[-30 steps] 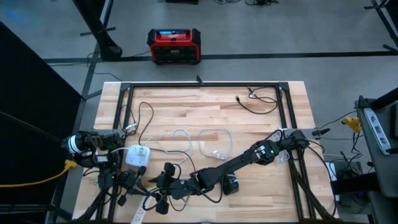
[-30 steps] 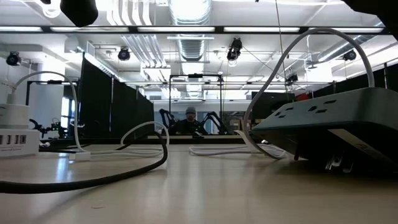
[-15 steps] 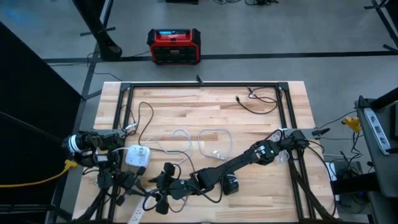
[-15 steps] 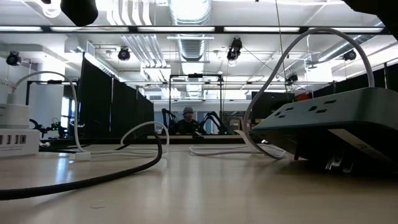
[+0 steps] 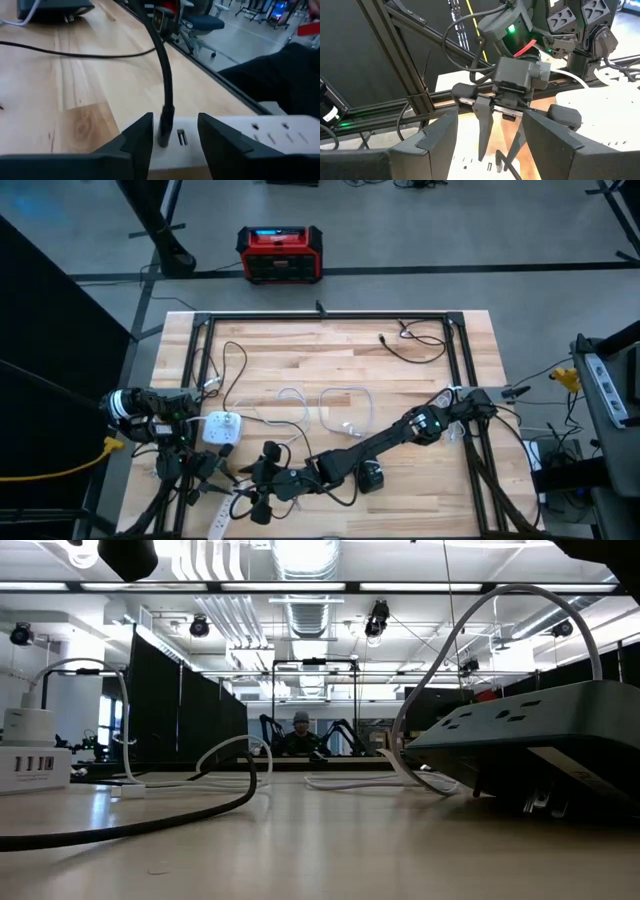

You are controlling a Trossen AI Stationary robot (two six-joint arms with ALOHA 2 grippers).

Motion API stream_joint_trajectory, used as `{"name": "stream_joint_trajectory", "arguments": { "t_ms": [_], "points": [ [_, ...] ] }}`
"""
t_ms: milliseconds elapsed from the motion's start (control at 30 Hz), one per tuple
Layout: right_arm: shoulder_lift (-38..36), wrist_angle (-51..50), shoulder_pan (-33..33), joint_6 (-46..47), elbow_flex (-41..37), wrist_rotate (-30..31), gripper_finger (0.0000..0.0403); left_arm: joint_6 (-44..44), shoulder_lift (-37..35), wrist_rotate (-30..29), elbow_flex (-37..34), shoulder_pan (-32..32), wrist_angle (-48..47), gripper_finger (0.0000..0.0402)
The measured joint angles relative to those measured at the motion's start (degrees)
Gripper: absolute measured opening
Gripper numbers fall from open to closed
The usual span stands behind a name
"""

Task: Insert USB
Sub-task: Insert the right black charger cable into the top white outlet extension

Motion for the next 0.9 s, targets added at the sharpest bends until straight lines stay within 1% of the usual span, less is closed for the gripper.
{"name": "stream_joint_trajectory", "arguments": {
  "t_ms": [133,233,367,500,733,900],
  "points": [
    [0.0,-0.02,0.0,-0.57,0.0,0.0,0.0208,0.06,-3.02,-0.29,-0.76,0.02,-0.35,0.0154],
    [0.0,-0.02,0.0,-0.81,0.0,0.0,0.0208,0.41,-5.62,-0.49,-0.81,0.04,-2.7,0.0153],
    [0.0,-0.04,0.0,-0.94,0.0,0.0,0.0208,1.53,-9.38,-0.63,-0.81,0.04,-4.26,0.0142],
    [0.0,-0.02,0.0,-1.32,0.0,0.01,0.0208,3.81,-14.2,-0.64,-0.79,0.04,-6.19,0.0123],
    [0.0,-0.01,-0.02,-1.86,0.0,0.02,0.0208,4.81,-25.58,-0.68,-0.76,0.78,-17.59,0.009],
    [0.0,0.0,-0.11,-1.9,0.0,0.02,0.0208,8.57,-35.31,-0.64,-0.73,2.2,-23.8,0.0076]
  ]
}}
